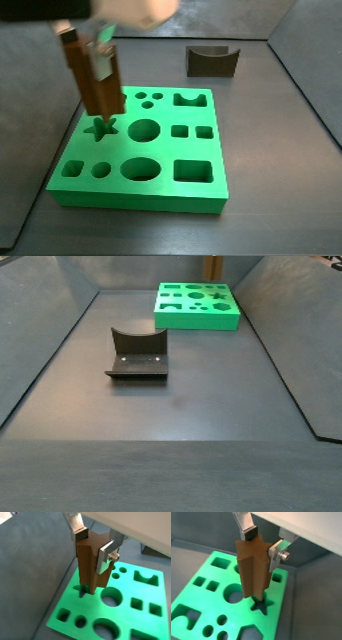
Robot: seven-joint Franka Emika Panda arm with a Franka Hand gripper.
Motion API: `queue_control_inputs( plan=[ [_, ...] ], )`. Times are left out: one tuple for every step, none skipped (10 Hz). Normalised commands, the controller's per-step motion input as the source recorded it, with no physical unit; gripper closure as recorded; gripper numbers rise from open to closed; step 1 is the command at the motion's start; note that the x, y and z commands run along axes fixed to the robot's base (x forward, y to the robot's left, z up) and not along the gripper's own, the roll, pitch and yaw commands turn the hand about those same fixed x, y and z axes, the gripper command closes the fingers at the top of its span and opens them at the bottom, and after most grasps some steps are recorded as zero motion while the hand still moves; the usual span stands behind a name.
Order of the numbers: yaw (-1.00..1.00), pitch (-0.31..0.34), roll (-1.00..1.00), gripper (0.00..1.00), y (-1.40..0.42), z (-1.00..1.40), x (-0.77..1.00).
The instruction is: Insert the star object.
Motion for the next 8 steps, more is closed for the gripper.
queue_control_inputs(
  plan=[
    [-0.56,-0.064,0.01,1.00,0.08,-0.41,-0.48],
    [-0.33,-0.099,0.00,1.00,0.07,-0.53,-0.22],
    [-0.21,-0.060,0.00,1.00,0.12,-0.44,-0.06],
    [-0.14,-0.007,0.00,1.00,0.14,-0.29,0.00],
    [-0.10,0.000,0.00,1.00,0.15,-0.19,0.00],
    [-0.07,0.003,0.00,1.00,0.15,-0.15,0.00],
    [0.00,0.034,0.00,1.00,0.13,-0.19,0.00],
    [-0.10,0.056,0.00,1.00,0.01,-0.23,0.21]
  ],
)
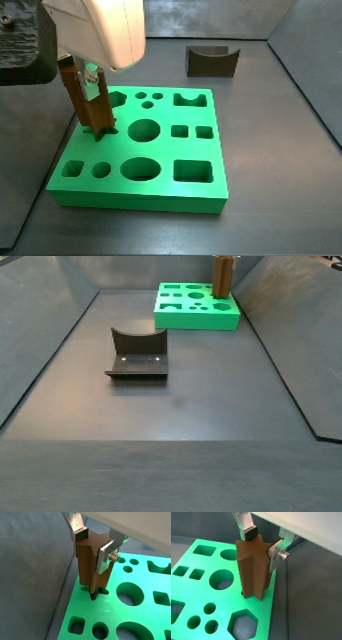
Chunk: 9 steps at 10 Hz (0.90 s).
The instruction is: Insert the star object.
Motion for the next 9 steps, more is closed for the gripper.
queue_control_inputs(
  plan=[
    [-0.16,0.013,-0.07,1.00,0.00,-0.19,0.12],
    [-0.19,0.000,-0.11,1.00,-0.03,-0.15,0.03],
    [-0.23,0.000,-0.15,1.00,-0.05,-0.11,0.00],
    [-0.25,-0.007,-0.13,1.00,-0.07,-0.10,-0.07],
    [-0.26,-0.040,-0.14,1.00,-0.08,-0.08,-0.17],
    [-0.23,-0.044,-0.14,1.00,-0.09,-0.07,-0.18],
    [-0.18,-0.046,-0.14,1.00,-0.09,-0.05,-0.14],
    [-0.11,-0.023,-0.12,1.00,-0.03,-0.14,-0.01],
    [-0.01,0.000,-0.10,1.00,-0.01,-0.32,0.16]
  ],
)
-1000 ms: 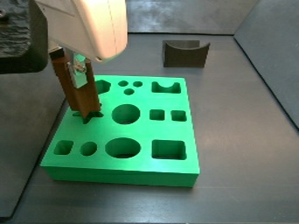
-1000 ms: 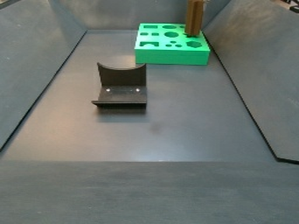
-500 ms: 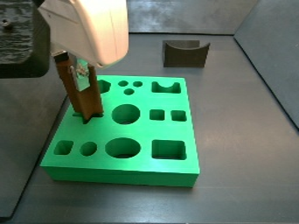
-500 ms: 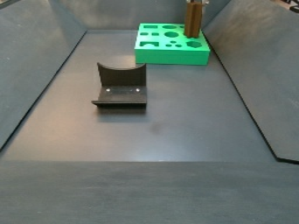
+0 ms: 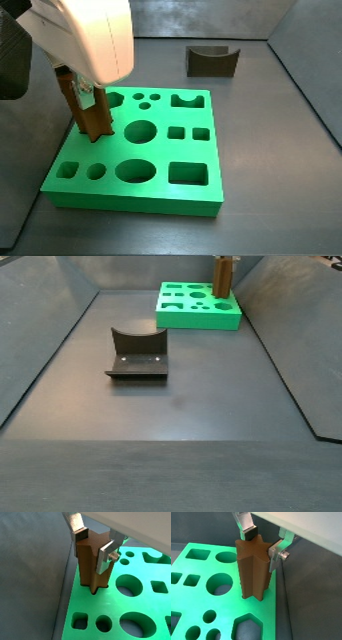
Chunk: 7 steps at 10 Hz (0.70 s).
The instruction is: Insert the star object.
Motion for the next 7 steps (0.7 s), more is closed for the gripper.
queue_control_inputs(
  plan=[
    [0.00,0.000,-0.08,1.00,0.00,-0.41,0.29],
    [0.00,0.000,-0.09,1.00,0.00,-0.46,0.25],
    [0.00,-0.011,-0.10,1.00,0.00,-0.53,0.17],
    [0.00,-0.046,-0.10,1.00,0.00,-0.59,0.09],
    [0.00,-0.037,-0.01,1.00,0.00,-0.65,0.05],
    [0.00,-0.041,0.12,1.00,-0.10,-0.77,0.00],
    [0.00,-0.090,0.21,1.00,-0.11,-0.90,-0.05]
  ],
)
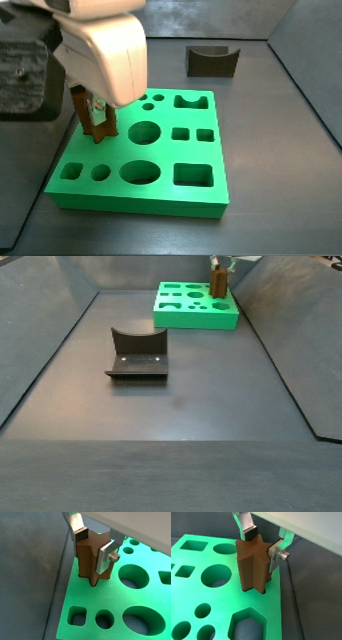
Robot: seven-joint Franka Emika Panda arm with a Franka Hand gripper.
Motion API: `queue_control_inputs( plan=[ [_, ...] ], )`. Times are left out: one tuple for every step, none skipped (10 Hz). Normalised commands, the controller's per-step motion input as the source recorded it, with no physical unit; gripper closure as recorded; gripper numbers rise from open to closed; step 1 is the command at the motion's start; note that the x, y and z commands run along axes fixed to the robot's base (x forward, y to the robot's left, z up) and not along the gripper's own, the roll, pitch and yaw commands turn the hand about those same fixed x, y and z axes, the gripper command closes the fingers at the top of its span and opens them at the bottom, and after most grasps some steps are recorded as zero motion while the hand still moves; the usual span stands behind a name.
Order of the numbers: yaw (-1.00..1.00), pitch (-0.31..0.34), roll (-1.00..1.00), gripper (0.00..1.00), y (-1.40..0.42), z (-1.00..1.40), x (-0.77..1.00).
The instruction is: Insert the star object.
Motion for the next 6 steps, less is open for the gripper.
queue_control_inputs(
  plan=[
    [0.00,-0.166,0.16,1.00,-0.14,-0.85,-0.09],
    [0.00,-0.250,0.04,1.00,-0.09,-0.75,-0.07],
    [0.00,-0.291,-0.09,1.00,0.00,-0.51,0.00],
    [0.00,-0.339,-0.11,1.00,0.00,-0.54,0.00],
    [0.00,-0.321,-0.07,1.00,0.00,-0.61,0.00],
    [0.37,-0.264,0.28,1.00,-0.54,-0.37,0.00]
  ],
)
